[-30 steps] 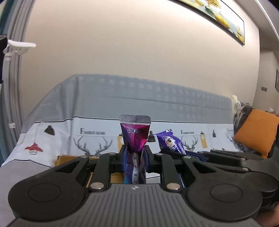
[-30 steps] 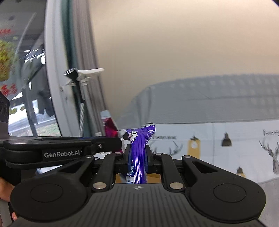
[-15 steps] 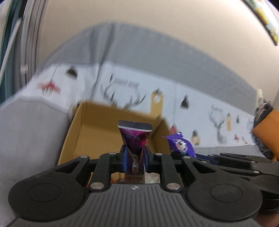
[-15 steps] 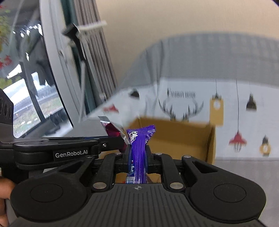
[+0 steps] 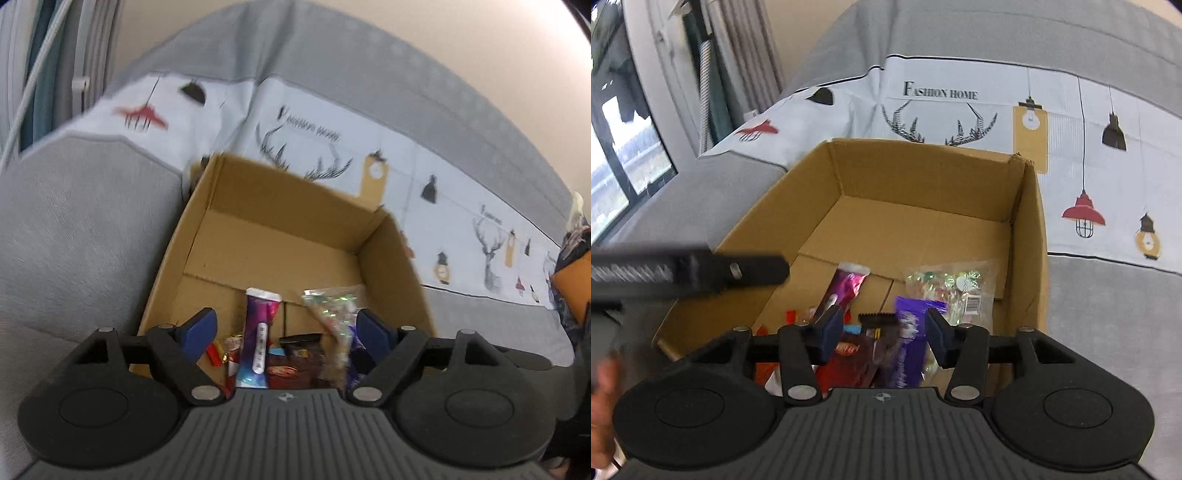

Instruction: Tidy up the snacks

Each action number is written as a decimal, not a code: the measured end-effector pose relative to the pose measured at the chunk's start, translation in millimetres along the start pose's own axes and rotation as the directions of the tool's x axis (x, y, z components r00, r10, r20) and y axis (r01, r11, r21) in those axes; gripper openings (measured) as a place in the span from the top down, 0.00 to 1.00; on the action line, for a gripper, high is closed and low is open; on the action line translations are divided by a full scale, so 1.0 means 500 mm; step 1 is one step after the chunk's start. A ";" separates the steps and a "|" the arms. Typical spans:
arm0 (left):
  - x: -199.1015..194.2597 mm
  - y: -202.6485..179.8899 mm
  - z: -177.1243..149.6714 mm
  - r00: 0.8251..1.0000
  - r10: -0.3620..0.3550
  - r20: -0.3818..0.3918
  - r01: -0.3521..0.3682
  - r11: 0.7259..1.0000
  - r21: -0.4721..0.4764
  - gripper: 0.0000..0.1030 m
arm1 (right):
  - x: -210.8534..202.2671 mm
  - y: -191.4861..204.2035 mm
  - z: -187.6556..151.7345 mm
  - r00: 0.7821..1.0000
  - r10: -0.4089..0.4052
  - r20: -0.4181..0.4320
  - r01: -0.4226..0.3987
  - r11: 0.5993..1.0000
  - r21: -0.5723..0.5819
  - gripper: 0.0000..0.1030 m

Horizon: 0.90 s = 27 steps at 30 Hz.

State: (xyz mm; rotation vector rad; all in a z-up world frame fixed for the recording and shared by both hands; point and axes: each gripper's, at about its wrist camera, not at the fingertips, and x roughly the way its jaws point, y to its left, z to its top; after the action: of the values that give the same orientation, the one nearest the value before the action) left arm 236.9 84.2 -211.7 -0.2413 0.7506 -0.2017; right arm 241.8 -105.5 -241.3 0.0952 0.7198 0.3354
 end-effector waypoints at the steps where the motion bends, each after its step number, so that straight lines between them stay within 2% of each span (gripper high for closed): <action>1: -0.023 -0.015 0.002 1.000 0.002 0.004 -0.003 1.000 0.009 0.13 | -0.017 0.007 0.000 1.000 0.000 0.005 0.000 1.000 0.004 0.49; 2: -0.050 -0.029 0.002 1.000 0.010 0.007 -0.010 1.000 0.017 0.03 | -0.042 0.014 0.000 1.000 0.008 0.012 -0.008 1.000 0.018 0.47; 3: -0.078 -0.045 0.000 1.000 0.018 0.016 -0.018 0.999 0.027 0.00 | -0.062 0.019 0.005 0.999 0.024 0.021 -0.024 0.999 0.031 0.43; 5: -0.125 -0.082 -0.002 0.999 0.025 0.031 -0.027 0.998 0.060 0.00 | -0.126 0.034 0.011 0.996 0.061 0.058 -0.064 0.996 0.056 0.21; 7: -0.181 -0.116 -0.008 0.997 0.046 0.059 -0.051 0.996 0.072 0.00 | -0.187 0.052 0.018 0.994 0.062 0.090 -0.066 0.997 0.045 0.08; 10: -0.247 -0.172 -0.011 0.983 0.183 0.034 -0.184 0.981 0.058 0.00 | -0.269 0.084 0.018 0.993 -0.009 0.116 0.008 1.000 0.010 0.07; 12: -0.292 -0.202 -0.018 0.975 0.221 0.001 -0.221 0.974 0.044 0.00 | -0.319 0.094 0.011 0.995 -0.034 0.096 0.031 0.999 0.026 0.06; 15: -0.358 -0.248 -0.035 0.976 0.213 0.036 -0.216 0.971 0.102 0.00 | -0.387 0.098 -0.006 0.995 -0.031 0.091 0.025 0.998 0.063 0.05; 18: -0.420 -0.296 -0.058 0.962 0.255 0.094 -0.267 0.952 0.151 0.00 | -0.450 0.103 -0.023 0.994 -0.048 0.095 0.040 0.996 0.086 0.01; 20: -0.449 -0.316 -0.064 0.958 0.265 0.105 -0.279 0.948 0.153 0.00 | -0.485 0.105 -0.035 0.993 -0.055 0.108 0.044 0.994 0.098 0.01; 23: -0.473 -0.333 -0.067 0.959 0.266 0.098 -0.279 0.945 0.169 0.00 | -0.526 0.104 -0.043 0.993 -0.057 0.104 0.044 0.992 0.122 0.01; 27: -0.493 -0.352 -0.061 0.964 0.260 0.050 -0.264 0.939 0.218 0.00 | -0.555 0.104 -0.048 0.994 -0.065 0.092 0.051 0.988 0.146 0.01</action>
State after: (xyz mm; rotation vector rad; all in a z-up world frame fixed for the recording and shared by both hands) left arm 22.9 -22.5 -22.9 0.0719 0.7248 -0.0289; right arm 17.3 -149.8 -74.2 0.2248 0.6487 0.2218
